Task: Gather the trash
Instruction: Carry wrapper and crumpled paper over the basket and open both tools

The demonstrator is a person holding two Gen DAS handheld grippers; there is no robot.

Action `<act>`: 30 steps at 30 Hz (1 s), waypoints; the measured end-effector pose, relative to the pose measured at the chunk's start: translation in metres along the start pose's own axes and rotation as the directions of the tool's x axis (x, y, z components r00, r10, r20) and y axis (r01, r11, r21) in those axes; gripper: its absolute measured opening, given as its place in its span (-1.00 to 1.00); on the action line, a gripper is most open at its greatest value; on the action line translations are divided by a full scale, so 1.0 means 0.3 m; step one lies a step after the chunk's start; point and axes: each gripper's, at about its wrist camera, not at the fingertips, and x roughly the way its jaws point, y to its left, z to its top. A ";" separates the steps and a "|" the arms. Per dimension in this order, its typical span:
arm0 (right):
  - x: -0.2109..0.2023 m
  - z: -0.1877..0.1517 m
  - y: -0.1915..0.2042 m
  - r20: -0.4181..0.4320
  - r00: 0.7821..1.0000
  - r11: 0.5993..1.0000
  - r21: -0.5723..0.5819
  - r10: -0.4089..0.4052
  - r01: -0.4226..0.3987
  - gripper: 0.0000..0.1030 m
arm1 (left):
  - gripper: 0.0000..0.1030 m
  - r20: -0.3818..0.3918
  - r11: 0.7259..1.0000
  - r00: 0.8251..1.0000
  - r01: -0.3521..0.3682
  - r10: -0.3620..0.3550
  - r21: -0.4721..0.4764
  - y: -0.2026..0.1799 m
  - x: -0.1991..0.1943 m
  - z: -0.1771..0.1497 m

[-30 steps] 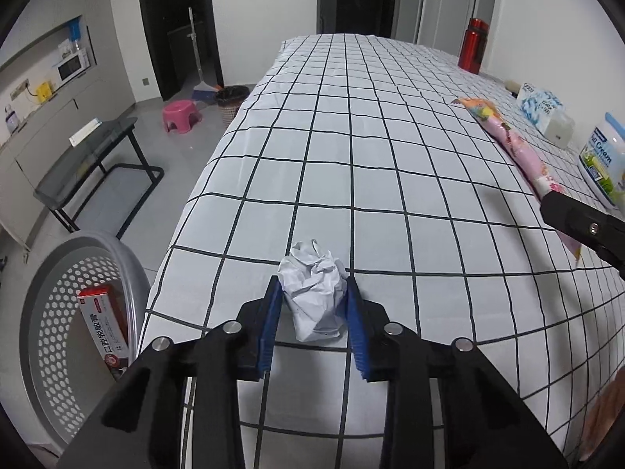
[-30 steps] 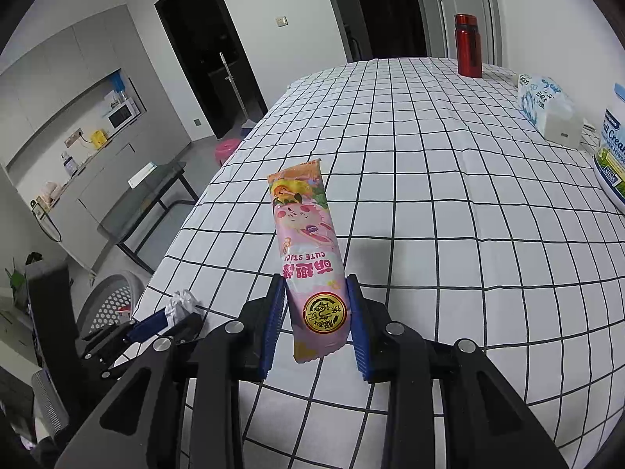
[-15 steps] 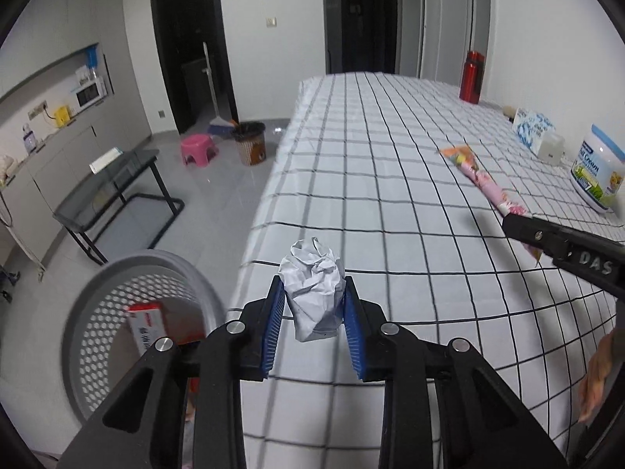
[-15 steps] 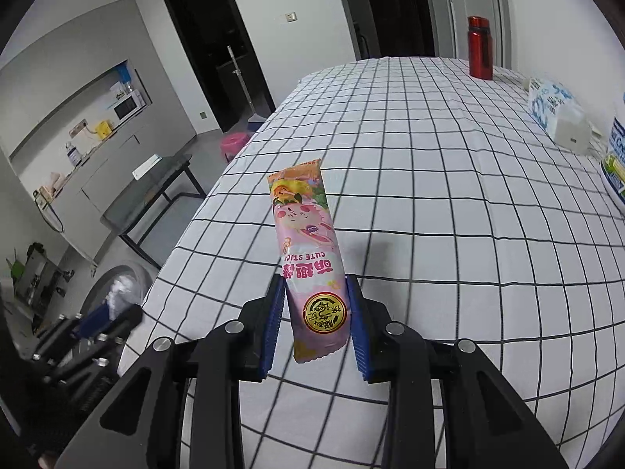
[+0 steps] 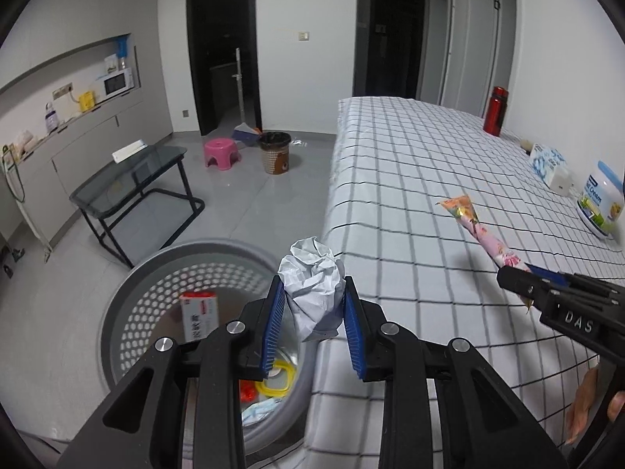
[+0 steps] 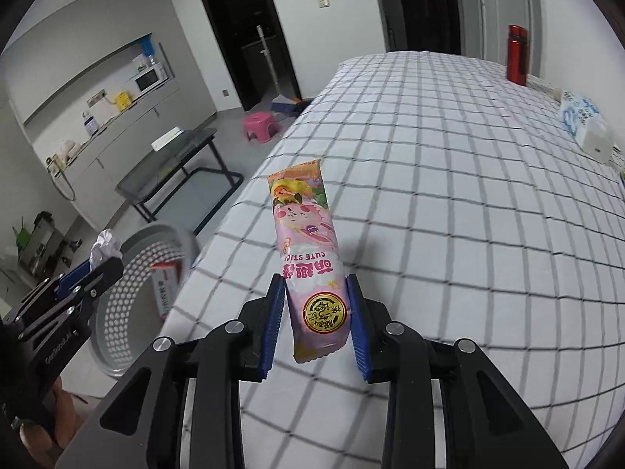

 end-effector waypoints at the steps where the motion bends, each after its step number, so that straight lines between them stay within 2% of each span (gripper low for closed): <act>1: 0.007 -0.007 0.022 -0.006 1.000 1.000 -0.007 0.008 -0.008 -0.40 | -0.43 -0.003 1.000 1.000 -0.003 0.003 -0.007 0.016 -0.001 -0.007; 9: 0.083 -0.046 0.204 -0.062 0.996 0.996 -0.069 0.056 -0.060 -0.40 | -0.43 -0.037 0.996 0.998 -0.045 0.042 -0.073 0.189 0.007 -0.073; 20: 0.181 -0.019 0.463 -0.106 0.986 0.973 -0.177 0.130 -0.147 -0.40 | -0.43 -0.059 0.977 0.989 -0.143 0.136 -0.157 0.463 0.001 -0.097; 25: 0.224 -0.014 0.557 -0.124 0.979 0.958 -0.215 0.164 -0.188 -0.39 | -0.43 -0.066 0.972 0.987 -0.154 0.145 -0.176 0.505 0.005 -0.107; 30: 0.274 -0.031 0.597 -0.157 0.969 0.946 -0.235 0.188 -0.222 -0.39 | -0.43 -0.088 0.971 0.986 -0.157 0.143 -0.180 0.512 0.028 -0.131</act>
